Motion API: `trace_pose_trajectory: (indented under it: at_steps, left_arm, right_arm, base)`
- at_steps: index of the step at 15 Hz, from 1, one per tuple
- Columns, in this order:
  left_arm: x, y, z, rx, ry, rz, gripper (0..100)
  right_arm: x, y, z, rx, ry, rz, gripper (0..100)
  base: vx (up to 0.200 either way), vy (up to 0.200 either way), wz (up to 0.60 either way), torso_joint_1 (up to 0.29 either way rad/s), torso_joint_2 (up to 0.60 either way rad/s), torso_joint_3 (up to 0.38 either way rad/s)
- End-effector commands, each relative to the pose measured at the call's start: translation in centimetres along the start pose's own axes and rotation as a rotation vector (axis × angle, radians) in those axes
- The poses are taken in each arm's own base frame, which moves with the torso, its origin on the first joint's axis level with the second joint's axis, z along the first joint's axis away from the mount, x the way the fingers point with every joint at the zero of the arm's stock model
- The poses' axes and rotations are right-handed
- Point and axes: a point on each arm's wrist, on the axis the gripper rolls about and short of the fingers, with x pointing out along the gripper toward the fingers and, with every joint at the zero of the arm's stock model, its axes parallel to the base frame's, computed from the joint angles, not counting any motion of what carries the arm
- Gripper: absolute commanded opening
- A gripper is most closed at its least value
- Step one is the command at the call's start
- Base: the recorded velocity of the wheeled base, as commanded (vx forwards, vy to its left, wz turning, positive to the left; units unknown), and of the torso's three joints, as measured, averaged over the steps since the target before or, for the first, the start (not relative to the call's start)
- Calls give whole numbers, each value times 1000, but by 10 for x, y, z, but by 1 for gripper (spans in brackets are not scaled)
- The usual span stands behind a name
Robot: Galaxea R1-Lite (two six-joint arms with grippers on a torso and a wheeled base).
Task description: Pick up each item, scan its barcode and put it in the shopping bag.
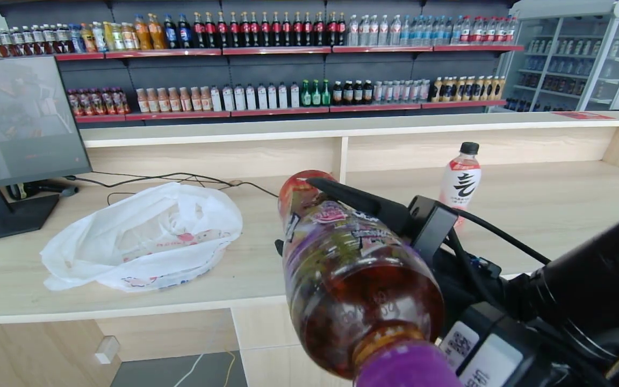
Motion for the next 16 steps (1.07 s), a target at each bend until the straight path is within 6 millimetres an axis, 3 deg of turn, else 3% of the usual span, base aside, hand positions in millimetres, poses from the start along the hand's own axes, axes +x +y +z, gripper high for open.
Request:
trace_pose_trajectory:
  at_steps: [1, 5, 6, 10, 16]
  left_arm:
    - [0, 0, 0, 0, 0, 0, 100]
    - [0, 0, 0, 0, 0, 0, 100]
    - [0, 0, 0, 0, 0, 0, 100]
    - [0, 0, 0, 0, 0, 0, 100]
    - [0, 0, 0, 0, 0, 0, 100]
  right_arm:
    - [2, 1, -10, 52, 32, -6, 0]
    - [2, -15, -30, 209, 80, -73, 0]
    - [-8, -26, -48, 243, 138, -103, 0]
    - [-22, -27, -71, 450, 248, -170, 0]
    - [-19, -23, -98, 675, 318, -276, 0]
  base:
    - [0, 0, 0, 0, 0, 0]
    - [0, 0, 0, 0, 0, 0]
    - [0, 0, 0, 0, 0, 0]
    - [0, 0, 0, 0, 0, 0]
    - [0, 0, 0, 0, 0, 0]
